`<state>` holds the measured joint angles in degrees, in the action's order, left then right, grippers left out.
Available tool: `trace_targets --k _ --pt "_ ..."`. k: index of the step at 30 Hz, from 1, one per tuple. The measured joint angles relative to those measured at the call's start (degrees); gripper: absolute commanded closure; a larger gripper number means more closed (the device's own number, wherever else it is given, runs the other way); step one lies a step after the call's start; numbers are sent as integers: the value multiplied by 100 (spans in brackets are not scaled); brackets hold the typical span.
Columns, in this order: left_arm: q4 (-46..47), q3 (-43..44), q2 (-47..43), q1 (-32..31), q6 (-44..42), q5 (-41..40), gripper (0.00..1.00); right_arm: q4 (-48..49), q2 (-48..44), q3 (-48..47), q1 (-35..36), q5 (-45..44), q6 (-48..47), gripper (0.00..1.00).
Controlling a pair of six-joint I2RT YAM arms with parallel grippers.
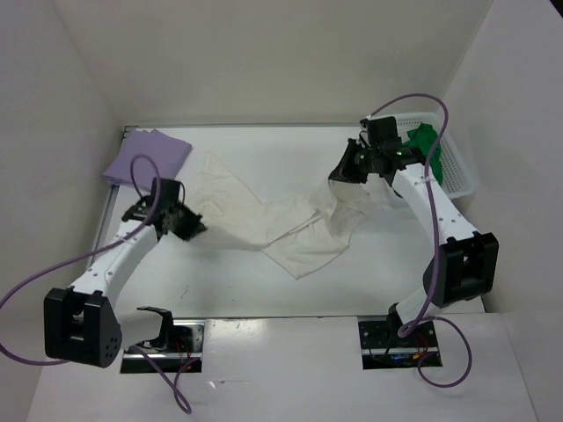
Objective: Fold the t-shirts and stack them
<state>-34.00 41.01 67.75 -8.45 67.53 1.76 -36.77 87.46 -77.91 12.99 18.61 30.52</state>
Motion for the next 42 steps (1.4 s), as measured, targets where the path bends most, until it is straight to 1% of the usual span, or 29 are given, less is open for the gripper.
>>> trace_targets --k 3,4,8,13,17,19,21,23,25,27,29,33,34,36,37,39,42 --pt "94 1482 214 267 -455 -70 100 -216 17 -557 0 -151 0 100" --pt "98 2155 382 374 -636 -92 100 -332 17 -859 0 -245 4 100" --pt "302 4153 791 603 -1231 -179 100 -614 11 -2315 0 -634 11 100" --pt "219 6030 892 688 -1727 -251 100 -1075 15 -4402 4 -1010 48 100" --pt "136 7154 918 688 -1989 -422 99 -1255 -17 -6024 9 -1121 118 100" --pt "127 7444 918 688 -2109 -518 99 -1250 -92 -6526 11 -1123 179 100" --pt "138 7563 938 688 -2197 -597 99 -1248 -72 -6776 9 -1051 205 100" --pt "221 7440 1023 688 -2258 -645 99 -1200 20 -6931 -39 -822 251 100" --pt "278 7215 1141 708 -2288 -667 99 -1165 308 -6990 -153 -610 267 100" --pt "446 6876 1351 791 -2350 -621 99 -1152 841 -7167 -251 -542 264 100" --pt "546 6614 1777 940 -2361 -483 99 -1113 1480 -7381 -334 -494 262 100" --pt "603 6568 2896 1290 -2317 -92 99 -1040 3067 -7685 -501 -444 345 100" --pt "553 6653 3154 1340 -2293 -24 99 -1032 3383 -7770 -551 -428 409 100" --pt "433 7136 3716 1436 -2225 146 99 -940 3952 -7936 -710 -282 649 100" --pt "448 7396 3936 1484 -2190 247 99 -898 4076 -7960 -789 -232 767 100" --pt "514 7809 4157 1596 -2046 470 99 -678 4153 -7960 -964 -48 1060 100" --pt "629 8341 4155 1810 -1862 756 99 -55 4085 -8199 -1255 219 1449 100"
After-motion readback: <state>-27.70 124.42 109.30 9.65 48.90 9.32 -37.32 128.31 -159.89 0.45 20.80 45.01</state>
